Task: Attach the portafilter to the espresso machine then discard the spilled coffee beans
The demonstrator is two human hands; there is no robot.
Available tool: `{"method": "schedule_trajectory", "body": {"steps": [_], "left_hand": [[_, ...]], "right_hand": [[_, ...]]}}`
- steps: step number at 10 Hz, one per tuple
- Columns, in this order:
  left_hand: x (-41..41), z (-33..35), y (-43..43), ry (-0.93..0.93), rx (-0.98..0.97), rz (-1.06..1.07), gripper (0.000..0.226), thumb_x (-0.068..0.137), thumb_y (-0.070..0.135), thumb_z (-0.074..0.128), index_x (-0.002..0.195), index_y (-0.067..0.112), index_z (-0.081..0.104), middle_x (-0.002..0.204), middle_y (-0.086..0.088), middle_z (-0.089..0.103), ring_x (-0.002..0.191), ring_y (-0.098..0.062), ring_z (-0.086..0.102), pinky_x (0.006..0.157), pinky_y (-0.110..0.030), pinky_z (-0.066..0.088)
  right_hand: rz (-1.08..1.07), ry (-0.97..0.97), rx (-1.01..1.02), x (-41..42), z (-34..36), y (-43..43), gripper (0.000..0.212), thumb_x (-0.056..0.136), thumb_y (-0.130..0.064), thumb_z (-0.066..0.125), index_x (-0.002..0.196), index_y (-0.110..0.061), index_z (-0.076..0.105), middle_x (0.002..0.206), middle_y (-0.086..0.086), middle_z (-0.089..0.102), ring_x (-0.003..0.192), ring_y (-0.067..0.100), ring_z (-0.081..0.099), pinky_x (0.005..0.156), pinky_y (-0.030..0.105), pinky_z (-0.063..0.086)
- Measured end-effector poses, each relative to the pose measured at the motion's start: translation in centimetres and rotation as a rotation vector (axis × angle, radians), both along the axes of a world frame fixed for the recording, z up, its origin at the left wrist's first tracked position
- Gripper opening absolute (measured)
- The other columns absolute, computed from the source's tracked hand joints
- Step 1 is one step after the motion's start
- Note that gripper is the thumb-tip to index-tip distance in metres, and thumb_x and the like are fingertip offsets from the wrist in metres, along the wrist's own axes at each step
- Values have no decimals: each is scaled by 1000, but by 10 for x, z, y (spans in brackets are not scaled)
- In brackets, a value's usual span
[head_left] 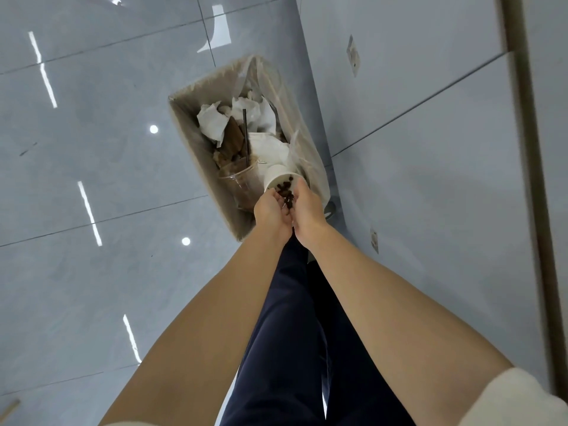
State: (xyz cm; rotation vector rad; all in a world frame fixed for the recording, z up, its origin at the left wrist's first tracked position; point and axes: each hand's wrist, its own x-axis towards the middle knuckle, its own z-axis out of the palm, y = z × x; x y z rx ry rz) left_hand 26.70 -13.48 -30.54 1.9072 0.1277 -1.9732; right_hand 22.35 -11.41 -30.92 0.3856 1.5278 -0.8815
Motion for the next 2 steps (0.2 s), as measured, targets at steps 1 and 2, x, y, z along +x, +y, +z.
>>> {"method": "schedule_trajectory", "body": {"steps": [1, 2], "left_hand": [[-2, 8, -1, -21, -11, -3, 31, 94, 14, 38, 119, 1, 52, 105, -7, 56, 95, -22, 63, 78, -25, 50], [-3, 20, -2, -36, -27, 2, 37, 94, 14, 39, 127, 0, 46, 99, -9, 56, 75, -18, 58, 74, -27, 49]], "right_hand": [[-5, 5, 23, -5, 4, 0, 46, 95, -37, 35, 125, -4, 47, 97, 7, 54, 96, 19, 52, 94, 34, 43], [-4, 1, 17, -10, 19, 1, 50, 96, -40, 33, 128, -2, 43, 94, 5, 46, 95, 18, 45, 101, 37, 38]]}}
